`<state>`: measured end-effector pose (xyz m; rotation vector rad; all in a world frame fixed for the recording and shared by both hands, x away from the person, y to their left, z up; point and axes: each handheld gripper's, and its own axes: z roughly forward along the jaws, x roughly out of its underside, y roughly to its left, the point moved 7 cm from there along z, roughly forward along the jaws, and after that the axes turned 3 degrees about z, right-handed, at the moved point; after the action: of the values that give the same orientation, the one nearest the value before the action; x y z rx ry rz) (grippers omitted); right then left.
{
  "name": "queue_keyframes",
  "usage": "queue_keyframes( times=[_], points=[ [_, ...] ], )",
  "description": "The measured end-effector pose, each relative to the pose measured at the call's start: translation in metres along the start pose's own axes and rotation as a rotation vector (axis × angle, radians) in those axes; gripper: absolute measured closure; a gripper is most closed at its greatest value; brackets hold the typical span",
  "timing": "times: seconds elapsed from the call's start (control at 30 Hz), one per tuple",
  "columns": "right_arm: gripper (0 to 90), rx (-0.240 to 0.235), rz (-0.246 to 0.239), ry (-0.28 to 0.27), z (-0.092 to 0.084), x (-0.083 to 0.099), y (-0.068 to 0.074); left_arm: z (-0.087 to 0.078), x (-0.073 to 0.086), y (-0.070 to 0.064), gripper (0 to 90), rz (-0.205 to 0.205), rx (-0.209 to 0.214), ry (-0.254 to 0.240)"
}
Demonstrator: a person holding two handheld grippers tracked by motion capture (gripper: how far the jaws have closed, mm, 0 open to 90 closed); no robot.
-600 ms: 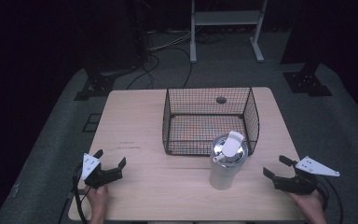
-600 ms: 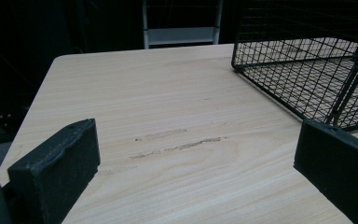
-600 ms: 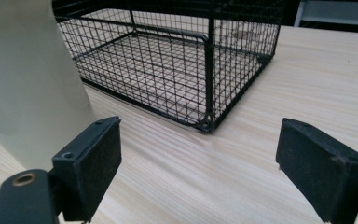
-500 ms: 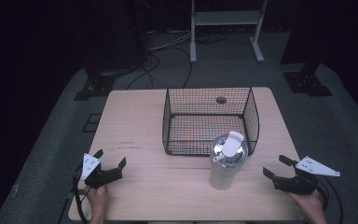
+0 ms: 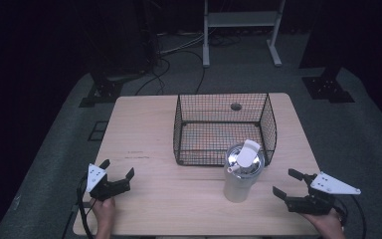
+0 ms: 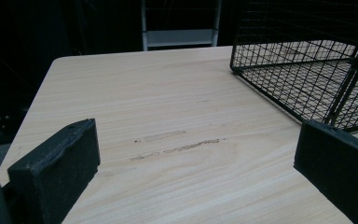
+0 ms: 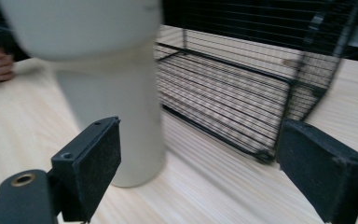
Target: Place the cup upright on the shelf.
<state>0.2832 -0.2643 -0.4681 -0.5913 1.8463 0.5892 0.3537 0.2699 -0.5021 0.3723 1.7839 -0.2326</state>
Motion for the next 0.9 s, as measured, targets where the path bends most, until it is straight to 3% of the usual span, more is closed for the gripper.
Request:
queue_keyframes(
  times=[0.47, 0.9],
  points=[
    [13.0, -0.150, -0.056, 0.001, 0.019, -0.014, 0.045, 0.000, 0.000, 0.000, 0.0, 0.000, 0.000, -0.001],
    [12.5, -0.185, -0.064, 0.029, 0.046, -0.017, 0.053, 0.000, 0.000, 0.000, 0.0, -0.001, 0.003, -0.003]
  ],
)
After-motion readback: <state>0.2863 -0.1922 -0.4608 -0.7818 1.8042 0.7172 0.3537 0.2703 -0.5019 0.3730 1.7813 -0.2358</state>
